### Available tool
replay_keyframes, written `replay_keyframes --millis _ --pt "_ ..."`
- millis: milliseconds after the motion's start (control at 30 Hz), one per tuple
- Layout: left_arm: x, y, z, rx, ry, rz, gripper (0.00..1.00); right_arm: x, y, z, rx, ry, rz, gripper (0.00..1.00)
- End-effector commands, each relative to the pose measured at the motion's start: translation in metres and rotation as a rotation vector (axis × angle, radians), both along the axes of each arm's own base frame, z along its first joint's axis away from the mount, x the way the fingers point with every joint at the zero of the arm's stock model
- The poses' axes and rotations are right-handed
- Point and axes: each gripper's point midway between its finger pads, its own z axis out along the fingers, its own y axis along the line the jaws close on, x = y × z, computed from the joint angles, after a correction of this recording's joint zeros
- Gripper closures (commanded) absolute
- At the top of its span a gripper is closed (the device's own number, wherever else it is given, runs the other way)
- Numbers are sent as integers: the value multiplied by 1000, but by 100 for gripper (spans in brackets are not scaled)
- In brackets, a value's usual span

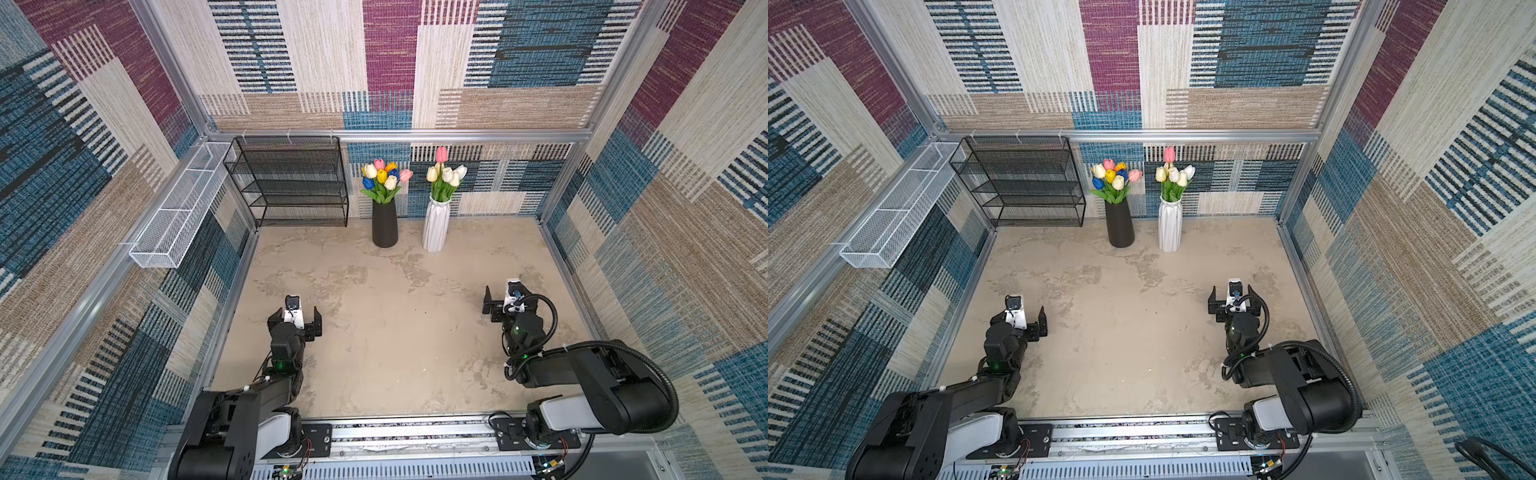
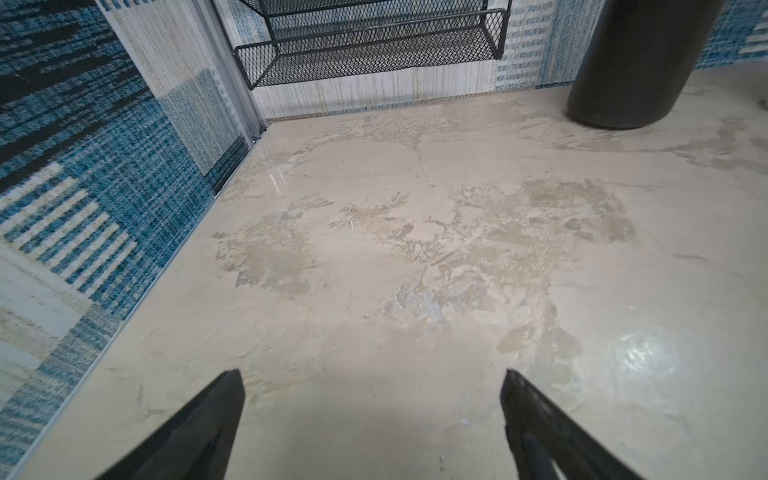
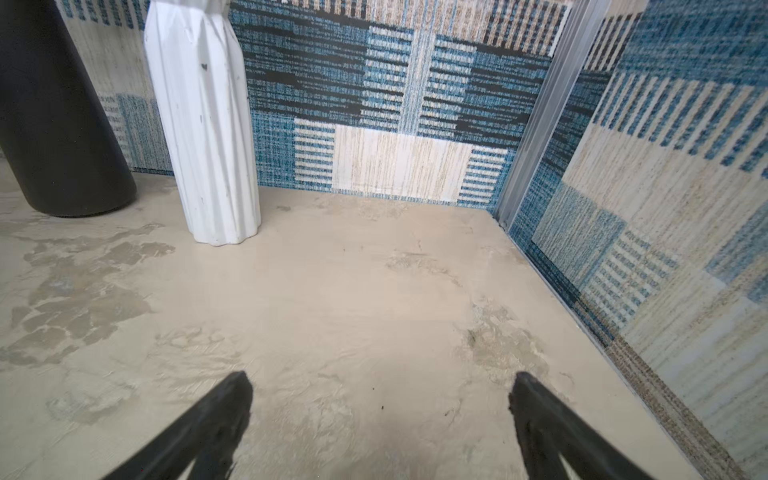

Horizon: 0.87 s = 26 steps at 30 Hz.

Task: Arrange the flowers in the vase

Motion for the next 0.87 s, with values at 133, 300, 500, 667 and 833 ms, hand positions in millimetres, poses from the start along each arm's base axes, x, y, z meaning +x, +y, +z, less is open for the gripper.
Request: replay_keyframes --millis 133,300,500,667,833 --pt "22 -34 16 -58 -142 -239 1 6 -8 17 93 -114 95 0" --pt "44 -9 10 -127 -92 -141 1 27 -27 5 177 -25 56 0" --pt "77 8 -9 -161 125 -33 1 25 -27 7 172 -32 53 0" --pt "79 8 -7 -160 109 -35 1 30 -26 4 173 -15 56 0" --pt "78 8 -8 -160 115 -35 1 26 -25 7 169 -30 63 0"
